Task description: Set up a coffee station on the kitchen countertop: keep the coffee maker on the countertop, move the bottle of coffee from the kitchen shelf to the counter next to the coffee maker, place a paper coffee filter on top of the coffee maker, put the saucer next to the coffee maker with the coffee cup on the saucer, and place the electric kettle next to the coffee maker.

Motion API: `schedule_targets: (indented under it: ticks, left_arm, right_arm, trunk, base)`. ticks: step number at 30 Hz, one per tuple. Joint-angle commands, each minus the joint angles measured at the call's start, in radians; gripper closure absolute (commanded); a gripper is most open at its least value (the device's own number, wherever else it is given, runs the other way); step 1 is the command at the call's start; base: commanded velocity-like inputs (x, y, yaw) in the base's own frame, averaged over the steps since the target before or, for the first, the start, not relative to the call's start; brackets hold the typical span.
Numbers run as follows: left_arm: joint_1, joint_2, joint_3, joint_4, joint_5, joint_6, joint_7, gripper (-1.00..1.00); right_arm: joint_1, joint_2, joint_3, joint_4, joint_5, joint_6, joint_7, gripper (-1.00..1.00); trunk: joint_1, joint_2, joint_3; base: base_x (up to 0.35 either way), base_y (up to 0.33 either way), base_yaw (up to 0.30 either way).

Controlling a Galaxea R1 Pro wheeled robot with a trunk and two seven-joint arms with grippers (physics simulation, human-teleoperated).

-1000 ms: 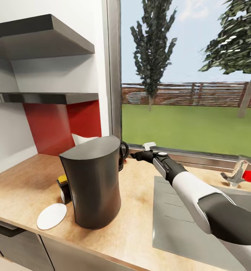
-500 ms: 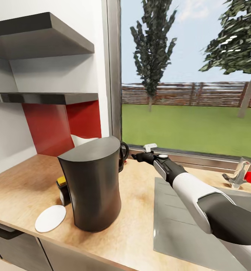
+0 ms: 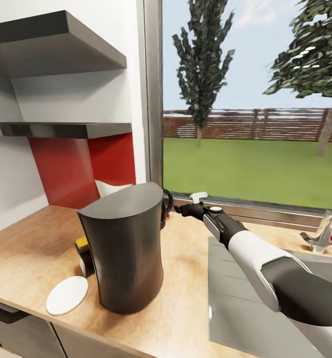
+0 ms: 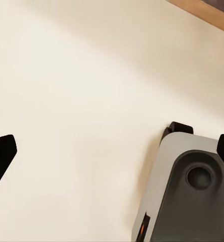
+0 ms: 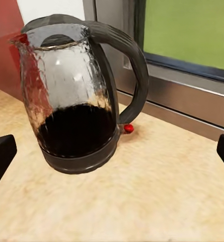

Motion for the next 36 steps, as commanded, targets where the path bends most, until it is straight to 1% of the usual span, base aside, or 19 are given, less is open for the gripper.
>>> schedule_targets:
  ticks: [1,10,13,15,20,36]
  left_arm:
    - [-0.001,0.0,0.007,0.001,-0.001,-0.003,-0.001,-1.0]
    - [-0.001,0.001,0.007,0.001,-0.001,-0.003,-0.001,-1.0]
    - [-0.001,0.002,0.007,0.001,-0.001,-0.003,-0.001,-1.0]
    - [-0.001,0.002,0.007,0.001,-0.001,-0.003,-0.001,-1.0]
    - [-0.001,0.003,0.007,0.001,-0.001,-0.003,-0.001,-1.0]
    - [-0.001,0.001,0.008,0.001,-0.001,-0.003,-0.001,-1.0]
  right_arm:
    - [-0.001,-0.001,0.006,0.0,-0.01,0.005,0.0,-1.0]
    - [-0.001,-0.001,0.005,0.003,-0.011,0.003,0.0,-1.0]
    - [0.0,-0.001,0.005,0.003,-0.011,-0.01,0.0,-1.0]
    - [0.002,-0.001,0.005,0.004,-0.01,-0.032,0.0,-1.0]
    - [0.002,-0.001,0.006,0.005,-0.01,-0.042,0.0,-1.0]
    - [0.002,-0.001,0.005,0.003,-0.01,-0.04,-0.002,-1.0]
  trunk:
    - [0.0,-0.001,-0.002]
    - [0.0,-0.001,-0.002]
    - [0.0,-0.001,-0.002]
    - [0.0,-0.001,-0.002]
    - [0.0,-0.001,-0.002]
    - [0.0,-0.001,-0.002]
  base:
    - [0.136,0.063,0.0]
    - [0.044,0.023,0.0]
    - [0.024,0.0,0.0]
    - [0.116,0.0,0.0]
    - [0.111,0.0,0.0]
    - [0.007,0.0,0.0]
